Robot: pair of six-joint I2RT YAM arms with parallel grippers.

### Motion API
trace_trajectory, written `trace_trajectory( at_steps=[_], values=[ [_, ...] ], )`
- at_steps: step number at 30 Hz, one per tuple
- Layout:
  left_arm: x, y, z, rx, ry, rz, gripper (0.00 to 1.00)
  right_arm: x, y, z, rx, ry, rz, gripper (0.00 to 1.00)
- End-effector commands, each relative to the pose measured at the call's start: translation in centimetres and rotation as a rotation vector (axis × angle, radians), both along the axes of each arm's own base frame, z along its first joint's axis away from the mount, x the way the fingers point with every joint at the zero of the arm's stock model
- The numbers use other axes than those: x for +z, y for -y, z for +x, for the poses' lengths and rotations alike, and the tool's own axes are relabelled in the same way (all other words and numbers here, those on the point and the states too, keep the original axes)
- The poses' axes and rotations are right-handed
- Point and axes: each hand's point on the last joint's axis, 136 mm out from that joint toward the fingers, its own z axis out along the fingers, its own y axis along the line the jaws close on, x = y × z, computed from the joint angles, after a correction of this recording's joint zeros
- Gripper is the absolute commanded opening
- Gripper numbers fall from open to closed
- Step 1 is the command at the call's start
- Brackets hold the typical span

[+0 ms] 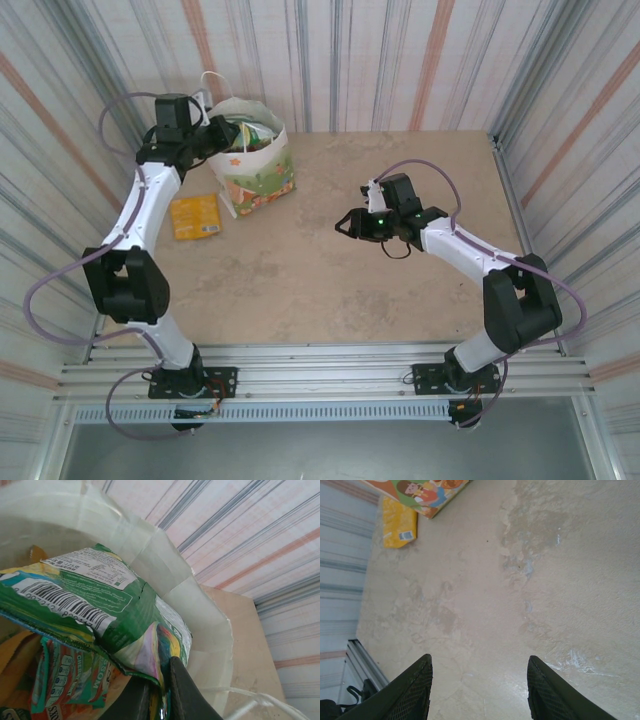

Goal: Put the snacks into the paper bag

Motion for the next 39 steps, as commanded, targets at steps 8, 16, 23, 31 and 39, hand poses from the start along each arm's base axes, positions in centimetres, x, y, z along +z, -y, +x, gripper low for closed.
trace_trajectory(
  at_steps=[8, 16, 23, 31, 39],
  values=[
    [2.7, -1.2, -0.8, 0.031, 0.070, 0.089, 0.45, 0.4, 0.0, 0.3, -0.008, 0.011, -0.022, 0.51],
    [5.1, -5.3, -6.1, 0.161, 0.106, 0.296, 0.52, 0.4, 0.2, 0.2, -0.012, 0.018, -0.032, 0.51],
    [0.0, -10.4, -10.6, 0.317, -0.036, 0.358, 0.59, 0.1, -0.1, 0.2, -0.009, 0.014, -0.015, 0.51],
    [-11.1, -15.1, -12.2, 0.426, -0.278, 0.297, 0.61, -0.6, -0.2, -0.2, 0.000, 0.002, -0.024, 0.51],
    [-16.8, -18.1, -10.2, 0.451, -0.418, 0.264, 0.60, -1.2, 0.0, -0.3, 0.004, -0.001, -0.037, 0.51]
  ],
)
